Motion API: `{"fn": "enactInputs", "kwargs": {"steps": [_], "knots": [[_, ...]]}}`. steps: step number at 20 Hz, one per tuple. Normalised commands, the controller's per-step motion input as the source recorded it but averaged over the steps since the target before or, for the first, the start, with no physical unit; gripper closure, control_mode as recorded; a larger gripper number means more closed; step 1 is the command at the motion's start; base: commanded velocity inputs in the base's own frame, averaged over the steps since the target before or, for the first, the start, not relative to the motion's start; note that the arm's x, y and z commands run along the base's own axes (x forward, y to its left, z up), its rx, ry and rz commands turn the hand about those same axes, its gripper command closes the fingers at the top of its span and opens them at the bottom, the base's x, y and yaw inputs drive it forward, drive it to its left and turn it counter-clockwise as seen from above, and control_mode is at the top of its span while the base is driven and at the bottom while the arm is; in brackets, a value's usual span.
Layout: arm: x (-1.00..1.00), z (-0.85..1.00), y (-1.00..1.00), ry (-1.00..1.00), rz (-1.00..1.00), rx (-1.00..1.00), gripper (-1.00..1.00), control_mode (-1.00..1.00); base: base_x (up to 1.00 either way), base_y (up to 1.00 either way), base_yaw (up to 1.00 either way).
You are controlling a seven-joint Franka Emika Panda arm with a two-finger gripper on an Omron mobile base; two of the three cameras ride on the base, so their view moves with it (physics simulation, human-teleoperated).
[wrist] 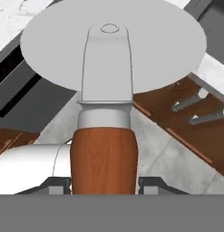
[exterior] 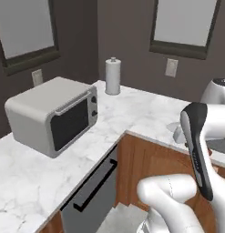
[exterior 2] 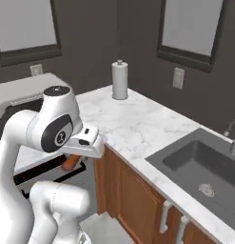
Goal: Take the pizza cutter from the drawer on the left and place it on the dining counter for cutting.
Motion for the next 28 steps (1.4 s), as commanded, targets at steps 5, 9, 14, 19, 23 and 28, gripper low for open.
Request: {"fn": "enactInputs", "kwargs": {"steps": [5, 9, 14, 19, 23, 28], "knots": [[0.0, 0.0, 0.0, 0.0, 0.0, 0.0, 1.0, 1.0, -0.14, 0.0, -1.0], [0.0, 0.0, 0.0, 0.0, 0.0, 0.0, 1.0, 1.0, -0.07, 0.0, -1.0], [0.0, 0.0, 0.0, 0.0, 0.0, 0.0, 1.0, 1.0, 0.0, 0.0, -1.0], [0.0, 0.0, 0.0, 0.0, 0.0, 0.0, 1.0, 1.0, 0.0, 0.0, -0.99], [0.0, 0.0, 0.0, 0.0, 0.0, 0.0, 1.0, 1.0, 0.0, 0.0, -0.97], [0.0, 0.0, 0.0, 0.0, 0.0, 0.0, 1.0, 1.0, 0.0, 0.01, -0.93]]}}
